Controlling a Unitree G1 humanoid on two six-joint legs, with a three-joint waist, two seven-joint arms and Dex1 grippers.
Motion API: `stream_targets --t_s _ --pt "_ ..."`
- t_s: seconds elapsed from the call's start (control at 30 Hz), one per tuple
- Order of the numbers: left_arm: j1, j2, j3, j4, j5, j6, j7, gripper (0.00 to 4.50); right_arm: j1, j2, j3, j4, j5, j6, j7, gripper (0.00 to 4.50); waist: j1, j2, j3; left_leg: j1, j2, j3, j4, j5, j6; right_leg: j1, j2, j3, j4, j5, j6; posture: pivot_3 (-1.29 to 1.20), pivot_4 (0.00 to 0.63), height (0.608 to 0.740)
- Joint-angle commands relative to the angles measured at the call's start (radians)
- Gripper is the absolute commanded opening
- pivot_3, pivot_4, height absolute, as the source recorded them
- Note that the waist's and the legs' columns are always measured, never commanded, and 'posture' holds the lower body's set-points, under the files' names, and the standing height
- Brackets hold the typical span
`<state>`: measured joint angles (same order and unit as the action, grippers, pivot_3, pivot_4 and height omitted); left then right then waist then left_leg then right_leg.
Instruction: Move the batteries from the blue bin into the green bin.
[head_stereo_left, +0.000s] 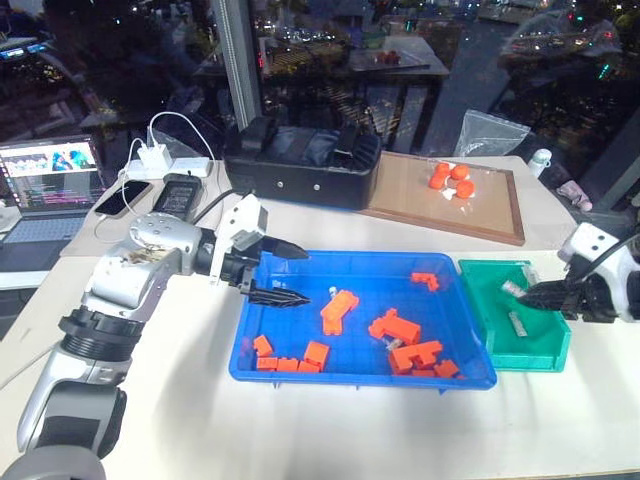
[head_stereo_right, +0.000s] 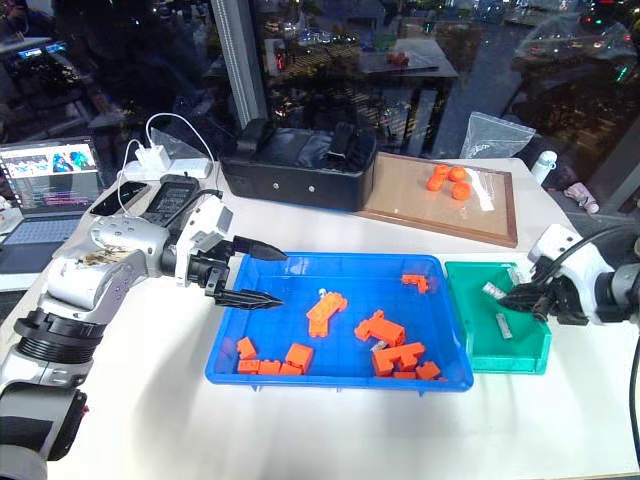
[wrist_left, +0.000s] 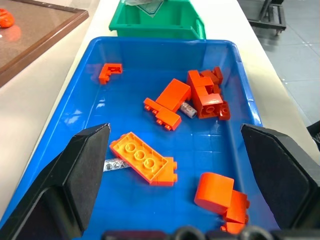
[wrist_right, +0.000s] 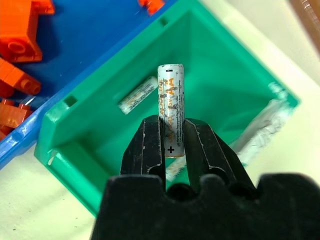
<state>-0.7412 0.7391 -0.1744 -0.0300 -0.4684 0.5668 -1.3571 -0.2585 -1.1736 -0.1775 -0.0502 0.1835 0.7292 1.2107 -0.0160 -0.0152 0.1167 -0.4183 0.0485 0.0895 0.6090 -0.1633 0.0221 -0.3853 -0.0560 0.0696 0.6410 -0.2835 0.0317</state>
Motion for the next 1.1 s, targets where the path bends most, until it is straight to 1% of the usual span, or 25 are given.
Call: stream_targets --t_s 0.03,0.13,0.17,0.2,0.23,0.4,0.53,0.7,1.07,1.1 --pt "-0.016 0.008 0.019 -0.024 0.004 -0.014 -0.001 4.5 -0.025 -0.015 -0.008 -0.039 0.005 -0.016 -0.035 2.42 0.002 0.0 0.0 0.0 0.0 0.0 0.0 0.0 0.0 0.0 0.0 0.0 0.0 0.0 0.0 0.0 0.15 0.74" --pt "-0.001 0.022 0.031 -0.041 0.002 -0.004 0.006 4.5 -0.112 -0.012 0.011 -0.074 0.023 -0.005 -0.054 3.42 0.001 0.001 0.0 0.0 -0.001 0.0 0.001 0.0 0.0 0.0 -0.001 0.0 0.0 0.0 0.001 0.0 0.15 0.74" --pt "0.003 0.026 0.033 -0.044 0.002 -0.003 0.007 4.5 -0.141 -0.008 0.023 -0.086 0.024 -0.009 -0.063 3.68 0.0 0.001 0.001 0.0 -0.001 0.0 0.001 0.0 0.0 0.0 -0.001 0.0 0.0 0.0 0.001 0.0 0.15 0.74" --pt "0.01 0.031 0.037 -0.049 0.001 -0.001 0.011 4.5 -0.183 0.004 0.041 -0.115 0.043 0.019 -0.065 4.11 -0.002 0.001 0.001 0.0 0.0 0.0 0.001 0.0 0.0 -0.001 -0.001 0.001 0.0 0.0 0.001 0.0 0.15 0.74" --pt "0.014 0.034 0.041 -0.052 0.0 0.002 0.015 4.5 -0.222 0.022 0.074 -0.163 0.068 0.061 -0.063 4.43 -0.002 0.001 0.001 0.0 0.0 -0.001 0.0 0.0 0.0 -0.001 0.0 0.0 0.0 0.0 0.001 0.0 0.15 0.74" --pt "0.028 0.046 0.045 -0.073 0.01 0.001 0.034 4.5 -0.314 0.124 0.194 -0.297 0.149 0.232 -0.099 4.43 0.001 0.0 0.001 0.0 0.001 -0.002 -0.001 0.0 0.0 -0.001 0.001 0.0 0.0 -0.001 -0.001 0.0 0.15 0.74" --pt "0.02 0.056 0.05 -0.074 -0.009 0.023 0.029 4.5 -0.338 0.209 0.314 -0.308 0.123 0.32 -0.186 4.43 0.011 0.0 0.001 -0.003 0.0 -0.002 0.001 0.0 0.0 -0.002 -0.001 -0.001 0.0 -0.001 -0.001 0.0 0.15 0.74" --pt "0.027 0.07 0.058 -0.088 -0.025 0.043 0.023 4.5 -0.322 0.251 0.414 -0.313 0.113 0.382 -0.251 4.43 0.014 0.0 0.001 -0.004 0.0 -0.002 0.001 0.0 0.0 -0.002 -0.001 -0.002 0.0 -0.001 -0.001 0.0 0.15 0.74" --pt "0.017 0.071 0.056 -0.079 -0.01 0.042 0.023 4.5 -0.287 0.266 0.471 -0.277 0.122 0.38 -0.272 4.43 0.011 0.0 0.001 -0.003 0.0 -0.002 0.001 0.0 0.0 -0.002 0.0 -0.002 0.0 -0.001 -0.001 0.0 0.15 0.74" --pt "0.016 0.071 0.056 -0.079 -0.009 0.042 0.023 4.5 -0.286 0.266 0.471 -0.274 0.122 0.378 -0.273 4.04 0.011 0.0 0.001 -0.003 0.0 -0.002 0.001 0.0 0.0 -0.002 -0.001 -0.002 0.0 -0.001 -0.001 0.0 0.15 0.74"
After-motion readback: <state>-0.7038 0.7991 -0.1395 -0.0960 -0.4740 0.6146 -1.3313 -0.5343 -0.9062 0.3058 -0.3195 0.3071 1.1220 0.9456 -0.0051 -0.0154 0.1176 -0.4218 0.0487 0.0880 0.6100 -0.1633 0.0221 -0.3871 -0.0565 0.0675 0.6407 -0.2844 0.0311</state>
